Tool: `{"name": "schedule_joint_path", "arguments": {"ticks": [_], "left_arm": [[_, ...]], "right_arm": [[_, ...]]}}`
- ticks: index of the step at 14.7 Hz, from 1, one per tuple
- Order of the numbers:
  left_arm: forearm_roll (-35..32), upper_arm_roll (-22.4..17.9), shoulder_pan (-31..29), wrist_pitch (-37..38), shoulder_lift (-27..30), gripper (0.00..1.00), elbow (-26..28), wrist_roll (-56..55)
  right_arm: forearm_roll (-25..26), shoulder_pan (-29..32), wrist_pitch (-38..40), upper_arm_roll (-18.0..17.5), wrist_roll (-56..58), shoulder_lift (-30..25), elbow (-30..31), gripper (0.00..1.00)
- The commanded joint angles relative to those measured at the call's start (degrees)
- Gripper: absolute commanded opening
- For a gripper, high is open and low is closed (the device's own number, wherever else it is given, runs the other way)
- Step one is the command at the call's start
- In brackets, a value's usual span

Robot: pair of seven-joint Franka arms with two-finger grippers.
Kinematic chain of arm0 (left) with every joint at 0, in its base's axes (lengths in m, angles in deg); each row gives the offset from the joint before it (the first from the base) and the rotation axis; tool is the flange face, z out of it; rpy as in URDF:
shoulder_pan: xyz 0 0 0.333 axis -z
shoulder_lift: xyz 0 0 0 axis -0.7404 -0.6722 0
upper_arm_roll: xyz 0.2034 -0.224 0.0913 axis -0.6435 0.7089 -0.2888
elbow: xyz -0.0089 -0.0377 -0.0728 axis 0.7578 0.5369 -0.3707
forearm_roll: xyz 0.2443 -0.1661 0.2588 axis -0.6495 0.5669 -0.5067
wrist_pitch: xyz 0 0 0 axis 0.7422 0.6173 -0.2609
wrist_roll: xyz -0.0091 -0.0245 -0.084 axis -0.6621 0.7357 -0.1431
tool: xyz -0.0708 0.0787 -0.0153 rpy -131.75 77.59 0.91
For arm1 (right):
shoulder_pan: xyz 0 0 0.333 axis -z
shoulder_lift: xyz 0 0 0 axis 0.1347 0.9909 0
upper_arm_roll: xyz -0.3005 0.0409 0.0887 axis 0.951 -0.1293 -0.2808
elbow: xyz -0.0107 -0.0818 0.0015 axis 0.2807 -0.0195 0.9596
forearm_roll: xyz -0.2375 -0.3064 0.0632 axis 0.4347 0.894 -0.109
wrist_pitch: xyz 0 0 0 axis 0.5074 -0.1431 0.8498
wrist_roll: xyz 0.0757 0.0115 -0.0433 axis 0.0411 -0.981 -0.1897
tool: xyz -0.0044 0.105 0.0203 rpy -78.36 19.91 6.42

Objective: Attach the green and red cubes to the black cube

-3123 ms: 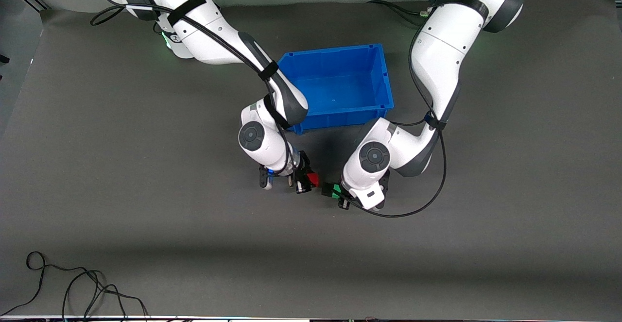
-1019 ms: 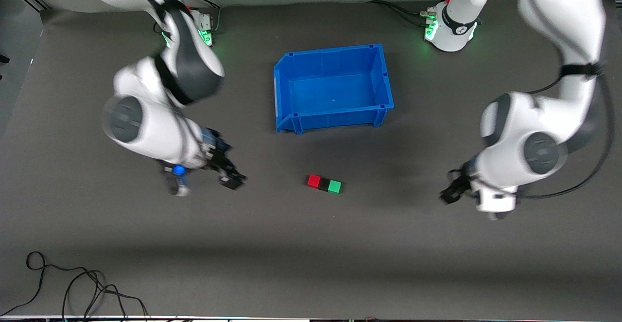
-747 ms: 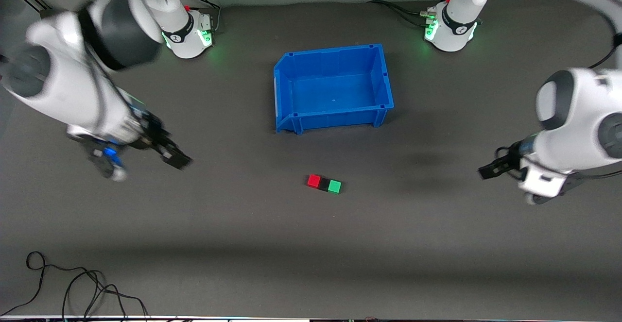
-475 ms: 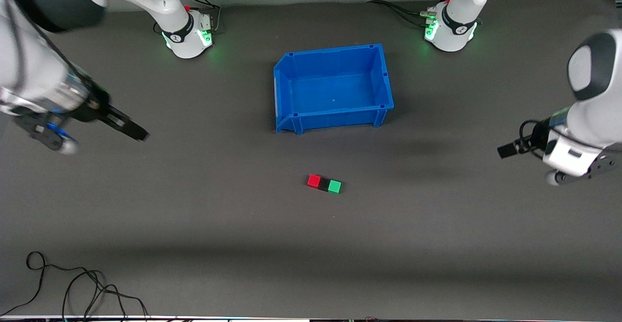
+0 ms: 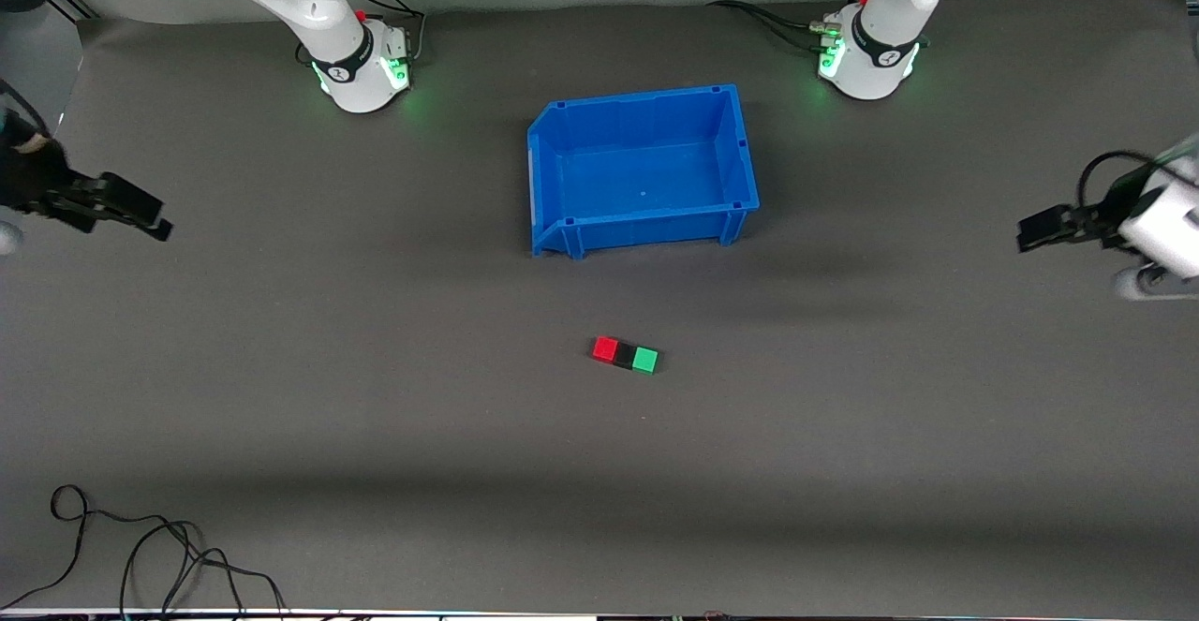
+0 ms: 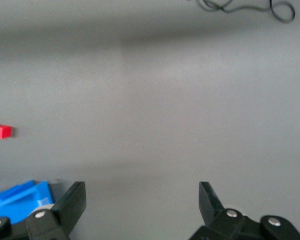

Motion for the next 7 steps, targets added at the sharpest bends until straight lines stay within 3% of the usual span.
{"name": "schedule_joint_path", "arguments": {"ticks": [1,7], "left_arm": [[0.1,-0.7,1.7,1.5,3.2,1.0,0.1,0.0],[0.1,-0.5,3.4,1.8,3.5,1.0,0.4,-0.4]], "right_arm": [[1.2,0.2,0.4,1.2,6.8,1.7,-2.8,1.0],[1.1,-0.2,2.0,1.9,6.7,1.7,-2.4,1.0]]}}
